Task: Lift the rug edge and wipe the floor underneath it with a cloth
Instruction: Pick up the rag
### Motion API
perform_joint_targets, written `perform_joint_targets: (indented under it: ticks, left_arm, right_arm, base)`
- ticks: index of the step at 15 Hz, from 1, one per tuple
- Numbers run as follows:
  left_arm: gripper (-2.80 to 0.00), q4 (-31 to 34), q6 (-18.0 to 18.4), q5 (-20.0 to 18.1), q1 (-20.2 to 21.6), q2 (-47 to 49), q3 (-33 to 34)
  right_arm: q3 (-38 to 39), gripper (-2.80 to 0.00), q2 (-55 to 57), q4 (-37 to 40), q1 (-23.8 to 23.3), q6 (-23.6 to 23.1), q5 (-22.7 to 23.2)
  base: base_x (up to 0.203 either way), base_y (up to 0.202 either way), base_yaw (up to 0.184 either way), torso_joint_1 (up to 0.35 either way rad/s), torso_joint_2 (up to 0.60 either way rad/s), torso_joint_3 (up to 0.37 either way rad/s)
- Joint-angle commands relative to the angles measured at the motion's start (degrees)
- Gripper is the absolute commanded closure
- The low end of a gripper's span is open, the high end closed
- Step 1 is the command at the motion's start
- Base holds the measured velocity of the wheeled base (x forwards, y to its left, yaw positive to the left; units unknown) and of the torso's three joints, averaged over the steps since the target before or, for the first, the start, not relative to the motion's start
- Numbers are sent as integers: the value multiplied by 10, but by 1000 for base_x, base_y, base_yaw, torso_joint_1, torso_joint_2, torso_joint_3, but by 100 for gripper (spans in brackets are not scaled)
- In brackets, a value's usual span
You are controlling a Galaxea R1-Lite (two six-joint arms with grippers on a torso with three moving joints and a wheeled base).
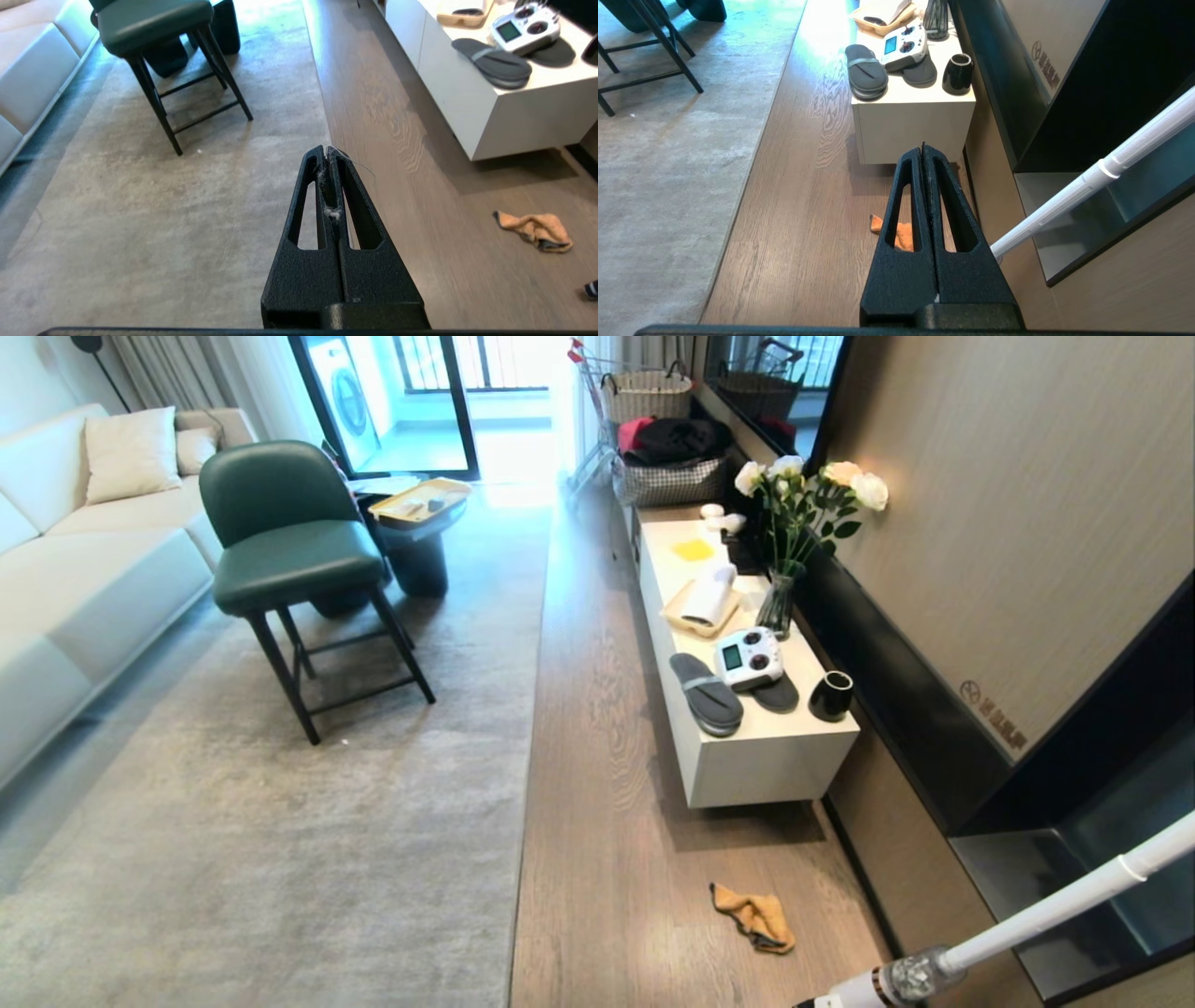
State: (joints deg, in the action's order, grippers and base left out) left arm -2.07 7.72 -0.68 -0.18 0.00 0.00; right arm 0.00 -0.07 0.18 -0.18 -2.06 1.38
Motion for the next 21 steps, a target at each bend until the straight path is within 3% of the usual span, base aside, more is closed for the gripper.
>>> perform_joint_targets:
  ticks: [1,11,21]
  left_arm:
    - [0,0,0,0,0,0,0]
    - [0,0,0,0,0,0,0]
    - [0,0,0,0,0,0,0]
  right_arm:
    - [0,0,1,0,0,0,0]
    - [0,0,1,0,0,0,0]
    - [0,0,1,0,0,0,0]
  base:
    - [0,0,0,-184,529,325]
    - [0,0,0,-176,531,353]
    - [0,0,0,-86,468,380]
